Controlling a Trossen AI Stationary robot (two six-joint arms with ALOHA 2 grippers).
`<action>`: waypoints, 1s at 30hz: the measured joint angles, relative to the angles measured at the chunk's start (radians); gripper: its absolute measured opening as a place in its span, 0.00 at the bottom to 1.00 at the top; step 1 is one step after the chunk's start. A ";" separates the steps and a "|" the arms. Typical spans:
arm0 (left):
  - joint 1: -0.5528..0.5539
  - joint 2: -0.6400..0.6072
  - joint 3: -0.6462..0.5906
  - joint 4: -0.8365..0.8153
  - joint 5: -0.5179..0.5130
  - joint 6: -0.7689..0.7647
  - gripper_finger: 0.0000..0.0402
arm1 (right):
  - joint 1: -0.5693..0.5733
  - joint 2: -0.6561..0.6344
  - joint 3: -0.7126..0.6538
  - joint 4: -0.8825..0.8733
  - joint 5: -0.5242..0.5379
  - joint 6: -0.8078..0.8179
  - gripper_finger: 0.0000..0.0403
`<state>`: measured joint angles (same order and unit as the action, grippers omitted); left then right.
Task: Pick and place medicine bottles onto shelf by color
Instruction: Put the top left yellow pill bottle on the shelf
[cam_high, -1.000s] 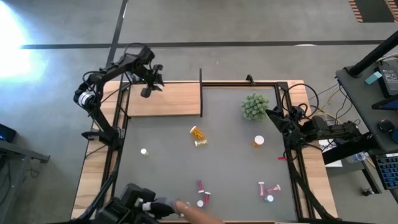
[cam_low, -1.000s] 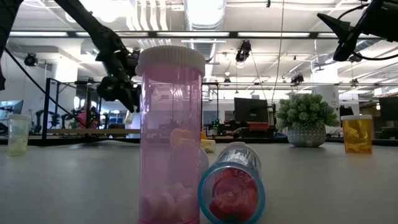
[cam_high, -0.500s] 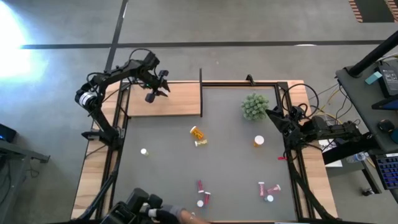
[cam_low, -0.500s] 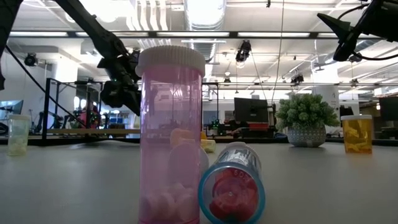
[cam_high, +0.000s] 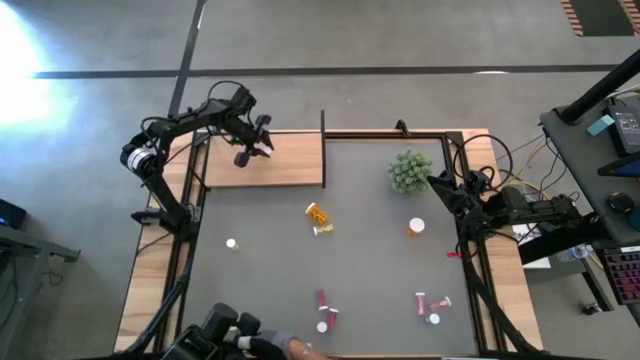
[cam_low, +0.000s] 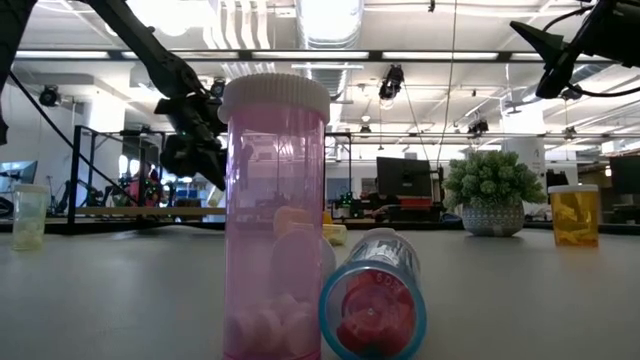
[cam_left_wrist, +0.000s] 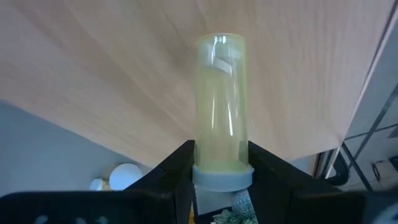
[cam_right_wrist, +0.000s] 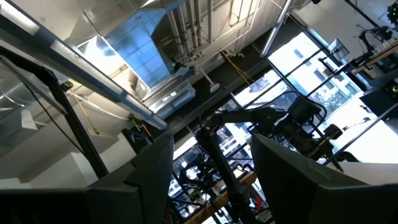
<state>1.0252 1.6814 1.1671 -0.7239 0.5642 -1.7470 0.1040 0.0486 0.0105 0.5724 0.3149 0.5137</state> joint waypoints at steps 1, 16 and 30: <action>0.000 0.000 0.000 0.005 0.002 0.000 0.27 | 0.000 0.000 0.000 0.000 0.000 0.000 0.51; -0.044 -0.002 -0.013 0.225 0.112 -0.054 0.27 | 0.000 0.000 0.000 0.000 0.000 0.000 0.51; -0.060 0.014 -0.089 0.297 0.194 -0.124 0.27 | 0.000 0.000 0.000 0.000 0.000 0.000 0.51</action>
<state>0.9650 1.6958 1.0778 -0.4267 0.7583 -1.8709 0.1043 0.0483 0.0105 0.5724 0.3148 0.5137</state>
